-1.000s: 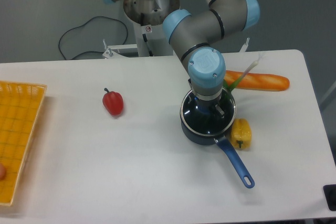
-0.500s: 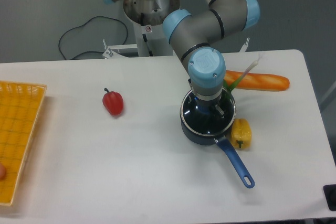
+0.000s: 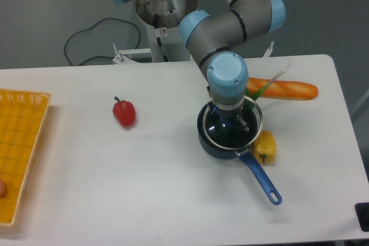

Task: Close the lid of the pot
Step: 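Hold the lid on the saucepan and adjust its seating, then release the lid knob and raise the gripper away from the pot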

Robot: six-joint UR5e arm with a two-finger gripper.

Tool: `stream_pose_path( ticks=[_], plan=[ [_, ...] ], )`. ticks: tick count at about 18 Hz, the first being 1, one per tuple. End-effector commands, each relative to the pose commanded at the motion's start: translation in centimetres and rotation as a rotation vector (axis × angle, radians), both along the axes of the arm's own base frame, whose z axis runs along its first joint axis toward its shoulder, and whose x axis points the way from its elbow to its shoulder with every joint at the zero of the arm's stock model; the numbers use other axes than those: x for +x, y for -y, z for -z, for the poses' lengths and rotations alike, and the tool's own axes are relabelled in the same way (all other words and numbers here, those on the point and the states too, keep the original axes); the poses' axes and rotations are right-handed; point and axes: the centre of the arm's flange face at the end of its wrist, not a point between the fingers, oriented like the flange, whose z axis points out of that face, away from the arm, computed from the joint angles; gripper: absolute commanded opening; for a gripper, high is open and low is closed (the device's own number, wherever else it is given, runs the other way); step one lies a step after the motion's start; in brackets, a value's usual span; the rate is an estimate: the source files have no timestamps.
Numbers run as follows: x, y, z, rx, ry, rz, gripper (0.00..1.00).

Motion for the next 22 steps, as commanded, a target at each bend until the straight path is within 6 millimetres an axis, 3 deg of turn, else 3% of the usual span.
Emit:
stream_pose_path(
  ticks=[2,3,12,14,18,22],
  plan=[
    [-0.1,-0.1,-0.3,0.003,-0.005,0.0,0.97],
    [-0.1,0.0,-0.5,0.005,-0.008,0.0,0.99],
    [-0.8,-0.1,-2.9,0.035,-0.04,-0.007,1.0],
    [-0.3,0.5,-4.4,0.049,-0.052,-0.01,1.0],
    [-0.4,4.0,-7.1,0.045,-0.004,-0.003,1.0],
    [-2.1,8.5,-9.5,0.073,0.034,0.054,1.0]
  ],
)
